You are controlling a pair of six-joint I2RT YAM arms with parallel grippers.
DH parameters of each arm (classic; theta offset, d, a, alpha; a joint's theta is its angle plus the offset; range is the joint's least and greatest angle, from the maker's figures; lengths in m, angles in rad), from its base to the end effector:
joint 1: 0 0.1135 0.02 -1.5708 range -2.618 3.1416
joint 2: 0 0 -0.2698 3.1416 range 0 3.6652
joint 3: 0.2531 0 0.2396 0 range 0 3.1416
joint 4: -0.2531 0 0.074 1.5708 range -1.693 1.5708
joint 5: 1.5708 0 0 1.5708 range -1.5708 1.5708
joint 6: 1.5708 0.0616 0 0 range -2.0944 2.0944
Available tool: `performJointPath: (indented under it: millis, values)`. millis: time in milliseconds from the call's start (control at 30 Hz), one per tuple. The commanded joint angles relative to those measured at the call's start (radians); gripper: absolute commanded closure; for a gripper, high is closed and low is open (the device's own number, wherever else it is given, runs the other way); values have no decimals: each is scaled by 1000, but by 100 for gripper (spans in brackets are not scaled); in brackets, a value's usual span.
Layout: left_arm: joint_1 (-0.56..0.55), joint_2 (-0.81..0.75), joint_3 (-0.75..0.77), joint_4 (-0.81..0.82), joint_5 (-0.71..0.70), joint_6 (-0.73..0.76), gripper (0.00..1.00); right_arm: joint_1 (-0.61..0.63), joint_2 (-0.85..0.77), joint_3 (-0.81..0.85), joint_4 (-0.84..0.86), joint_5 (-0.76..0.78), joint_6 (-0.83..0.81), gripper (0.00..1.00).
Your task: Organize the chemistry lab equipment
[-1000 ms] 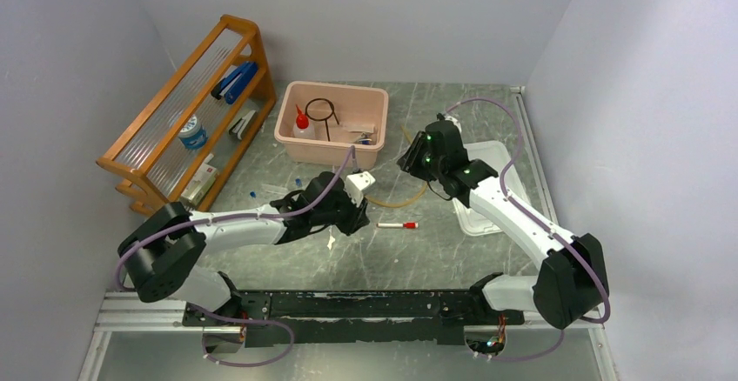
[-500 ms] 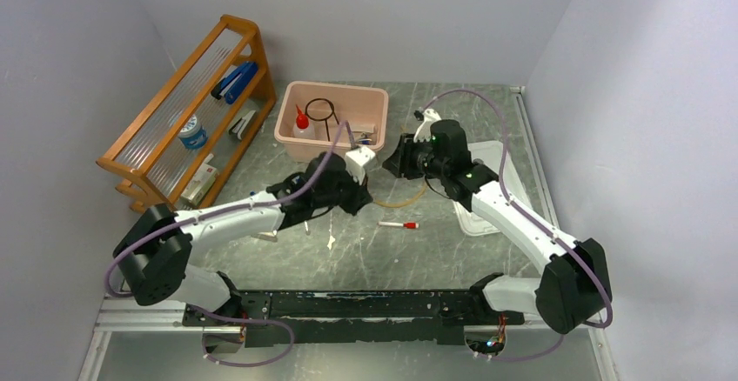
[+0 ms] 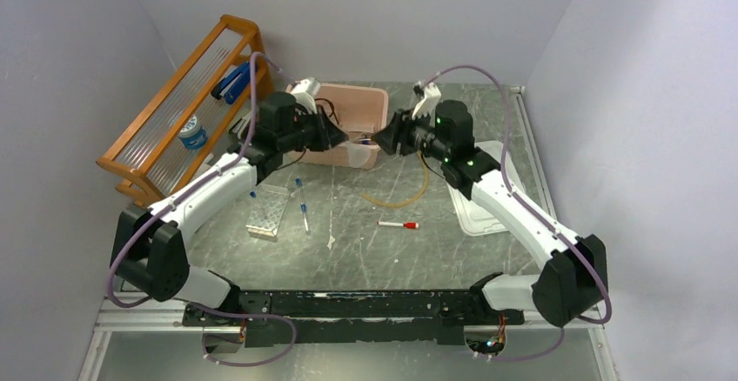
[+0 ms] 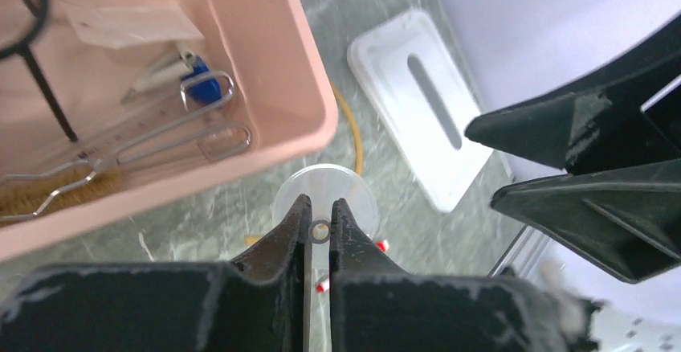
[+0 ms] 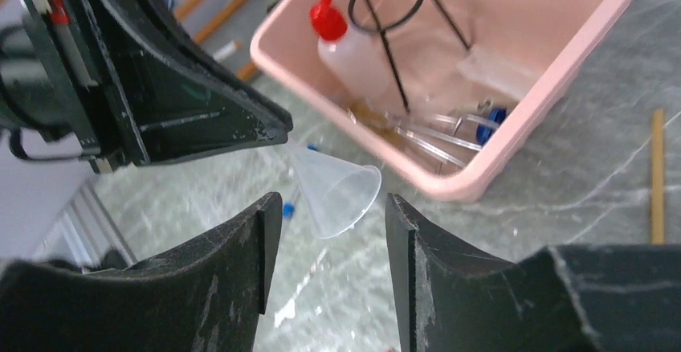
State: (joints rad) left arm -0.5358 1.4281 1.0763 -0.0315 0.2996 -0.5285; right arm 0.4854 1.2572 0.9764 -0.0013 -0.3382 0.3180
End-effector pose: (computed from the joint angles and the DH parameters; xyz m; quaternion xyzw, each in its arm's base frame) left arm 0.2859 -0.1909 0.3073 0.0865 0.8193 -0.3873 0.4139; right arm 0.2586 0.1595 0.3267 -0.1666 0.7769 0.3553 0.4924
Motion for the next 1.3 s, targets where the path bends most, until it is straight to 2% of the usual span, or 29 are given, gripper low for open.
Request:
performJointPath:
  millis: [0, 133, 267, 433, 533, 633, 733, 800, 867, 933, 1067, 1133, 1267]
  values:
    - [82, 50, 90, 24, 107, -182, 95, -5, 86, 159, -101, 127, 170, 46]
    - [135, 94, 119, 99, 142, -291, 95, -9, 158, 229, -116, 122, 363, 45]
    - [184, 123, 112, 196, 192, -402, 95, -11, 222, 244, -31, 55, 507, 45]
    - [221, 160, 121, 264, 238, -471, 95, -17, 316, 300, -21, 20, 601, 45]
    - [226, 180, 121, 291, 253, -490, 95, -17, 359, 306, 59, -63, 666, 47]
    - [227, 192, 127, 297, 263, -495, 95, -17, 391, 294, 166, -113, 735, 54]
    - [231, 193, 139, 278, 254, -478, 94, -20, 406, 275, 257, -114, 770, 69]
    - [236, 192, 142, 272, 250, -470, 88, -19, 407, 268, 292, -111, 770, 79]
    - [241, 190, 150, 257, 244, -451, 73, -24, 402, 258, 314, -102, 769, 88]
    - [247, 186, 171, 202, 224, -409, 56, -29, 396, 253, 320, -95, 759, 93]
    - [256, 157, 222, 14, 132, -283, 30, -48, 407, 282, 247, -88, 697, 98]
    - [260, 136, 243, -67, 68, -208, 24, -51, 413, 300, 195, -78, 628, 100]
    - [260, 92, 274, -182, -37, -78, 20, -50, 449, 368, 18, -20, 477, 100]
